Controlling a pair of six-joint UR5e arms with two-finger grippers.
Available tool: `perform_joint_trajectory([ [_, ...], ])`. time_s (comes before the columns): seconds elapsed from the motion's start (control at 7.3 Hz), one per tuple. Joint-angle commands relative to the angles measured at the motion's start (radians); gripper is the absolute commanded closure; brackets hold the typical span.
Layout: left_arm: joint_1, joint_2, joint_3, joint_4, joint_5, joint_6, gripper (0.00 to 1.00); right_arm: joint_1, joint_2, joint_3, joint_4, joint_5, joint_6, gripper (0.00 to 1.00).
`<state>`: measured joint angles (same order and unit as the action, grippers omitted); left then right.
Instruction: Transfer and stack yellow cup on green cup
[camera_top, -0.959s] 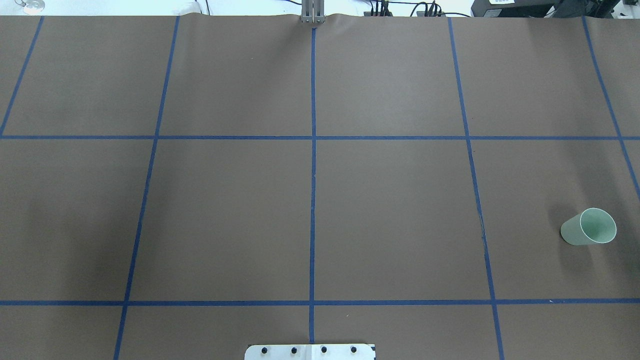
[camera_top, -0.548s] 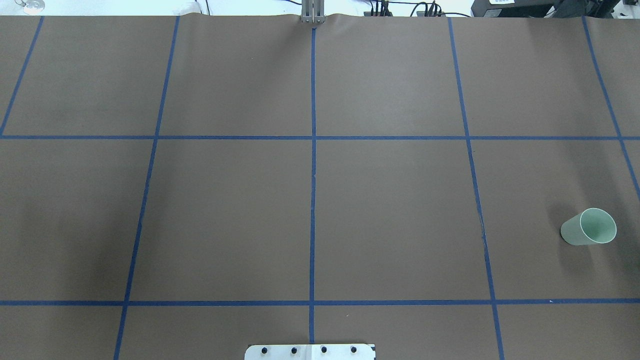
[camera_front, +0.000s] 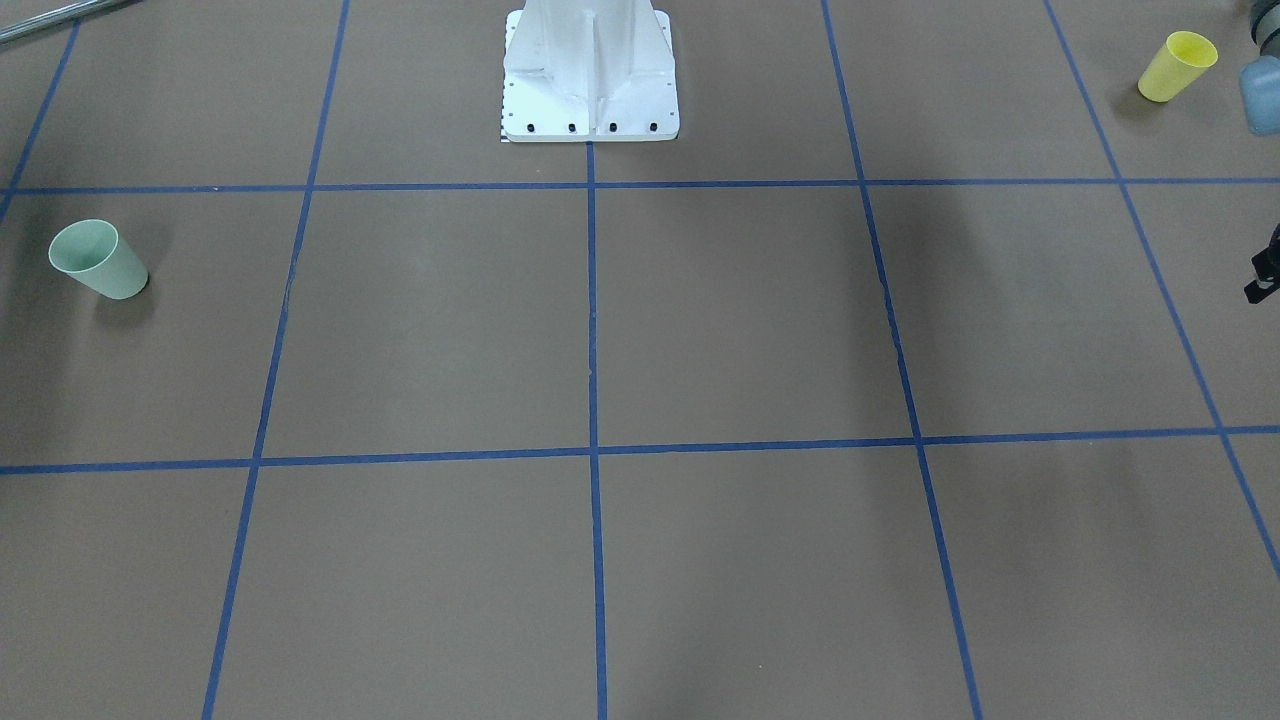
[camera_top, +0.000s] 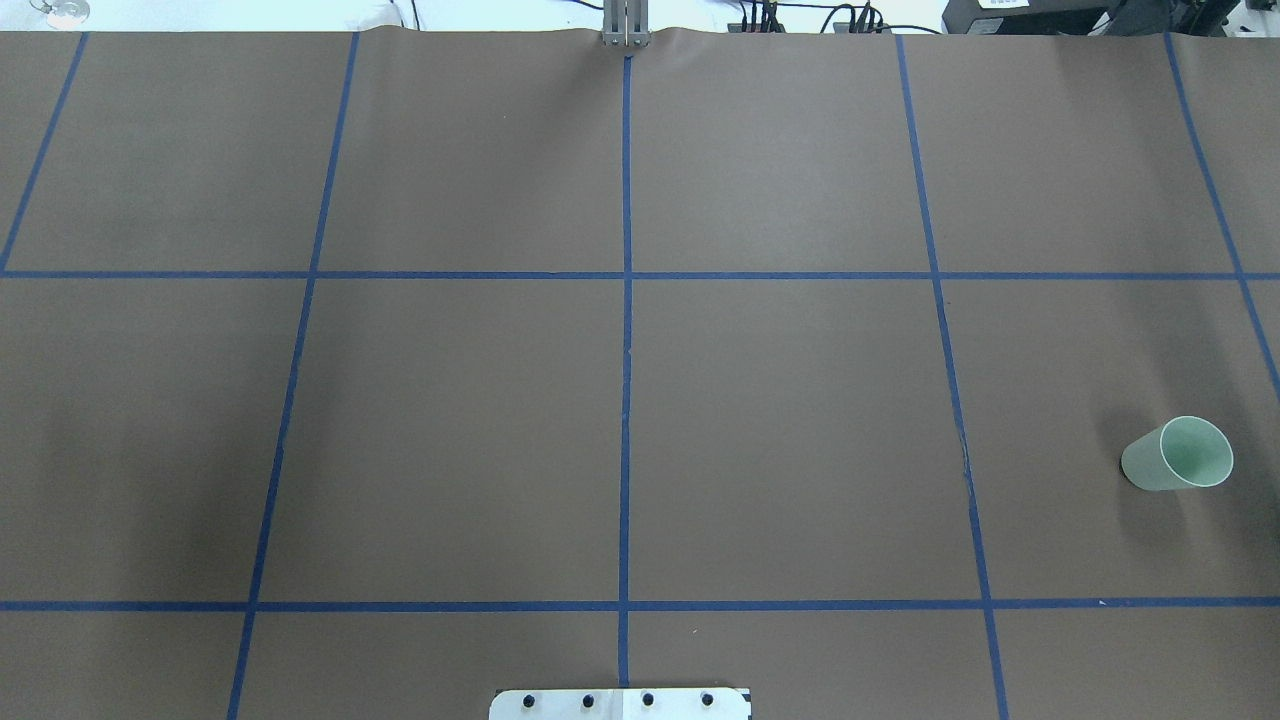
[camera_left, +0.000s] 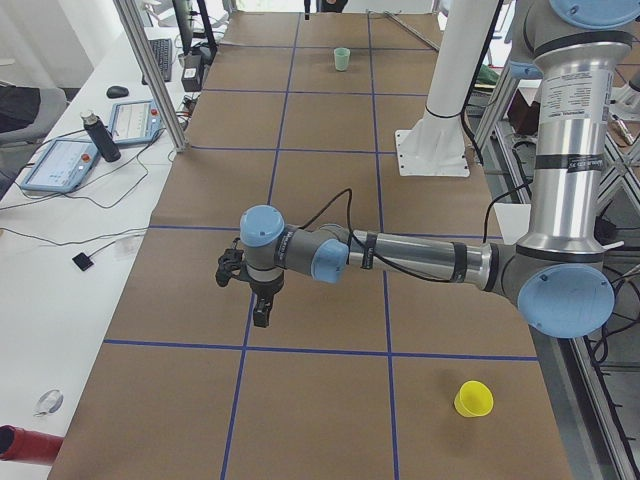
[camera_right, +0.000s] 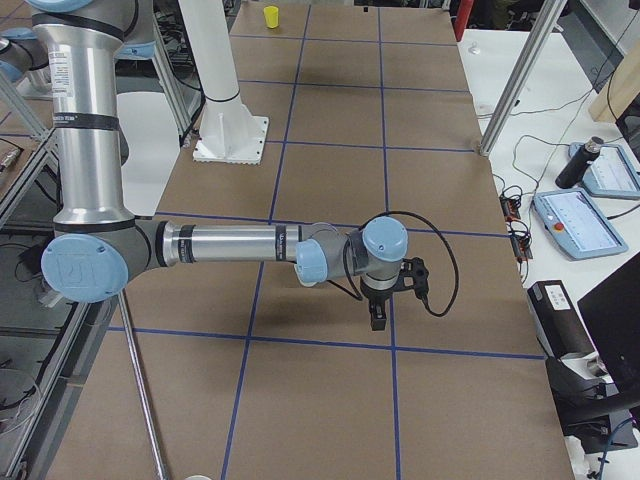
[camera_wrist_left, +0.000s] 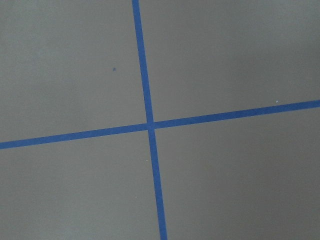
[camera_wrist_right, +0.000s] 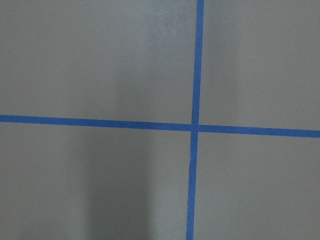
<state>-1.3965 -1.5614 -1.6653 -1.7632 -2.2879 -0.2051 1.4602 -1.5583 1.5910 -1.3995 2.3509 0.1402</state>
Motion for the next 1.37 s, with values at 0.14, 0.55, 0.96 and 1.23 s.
perform_joint_trajectory([
  [0.14, 0.011, 0.024, -0.022, -0.082, -0.018, -0.283, 0.00, -0.018, 0.007, 0.000, 0.017, -0.002, 0.033, 0.00],
  [0.55, 0.138, 0.029, -0.039, -0.181, 0.089, -0.724, 0.00, -0.020, 0.003, 0.000, 0.017, -0.001, 0.033, 0.00],
  [0.96, 0.300, 0.023, -0.091, -0.182, 0.284, -1.151, 0.00, -0.024, 0.003, -0.003, 0.017, -0.004, 0.041, 0.00],
  [1.23, 0.413, 0.029, -0.117, -0.082, 0.469, -1.336, 0.00, -0.027, 0.001, -0.003, 0.017, -0.001, 0.041, 0.00],
])
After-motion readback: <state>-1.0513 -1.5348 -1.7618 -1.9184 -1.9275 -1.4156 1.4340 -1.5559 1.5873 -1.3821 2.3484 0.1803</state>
